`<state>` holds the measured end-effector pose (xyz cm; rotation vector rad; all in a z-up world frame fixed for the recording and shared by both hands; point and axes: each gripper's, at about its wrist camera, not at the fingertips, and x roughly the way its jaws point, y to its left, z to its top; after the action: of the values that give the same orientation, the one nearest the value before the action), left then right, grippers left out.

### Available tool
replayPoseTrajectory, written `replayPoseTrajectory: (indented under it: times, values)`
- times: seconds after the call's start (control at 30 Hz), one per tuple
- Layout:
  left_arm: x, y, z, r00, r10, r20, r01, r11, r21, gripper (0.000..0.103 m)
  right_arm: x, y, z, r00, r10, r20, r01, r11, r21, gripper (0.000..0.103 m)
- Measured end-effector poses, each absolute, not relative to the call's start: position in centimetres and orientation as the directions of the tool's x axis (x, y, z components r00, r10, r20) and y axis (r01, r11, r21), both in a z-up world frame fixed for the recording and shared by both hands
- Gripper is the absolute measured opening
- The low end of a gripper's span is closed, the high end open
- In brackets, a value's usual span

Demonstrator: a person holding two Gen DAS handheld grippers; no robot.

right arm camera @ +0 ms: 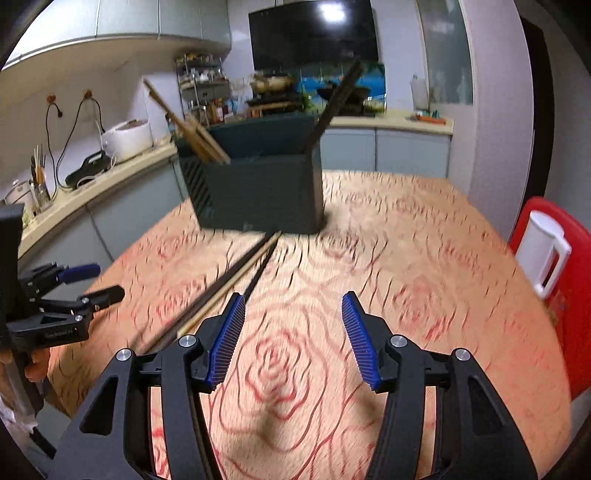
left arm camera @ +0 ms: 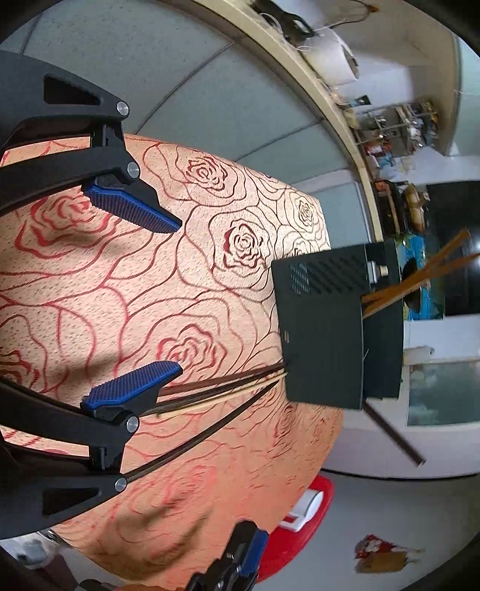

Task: Organize utensils
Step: 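Withdraw both tools from the holder back over the loose chopsticks, then close the right tool on a dark chopstick while the left tool grasps a brown chopstick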

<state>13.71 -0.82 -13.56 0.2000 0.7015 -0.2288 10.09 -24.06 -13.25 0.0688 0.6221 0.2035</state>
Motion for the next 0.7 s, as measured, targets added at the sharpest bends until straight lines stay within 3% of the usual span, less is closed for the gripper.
replayPoseTrajectory:
  times: [0.7]
  values:
    - [11.1,-2.3,-16.8,0.674,-0.222,-0.704,0.425,0.897,0.125,0.069,7.1,-17.3,-18.4,0.704,0.254,-0.663,-0.313,0.949,0.03,0.054]
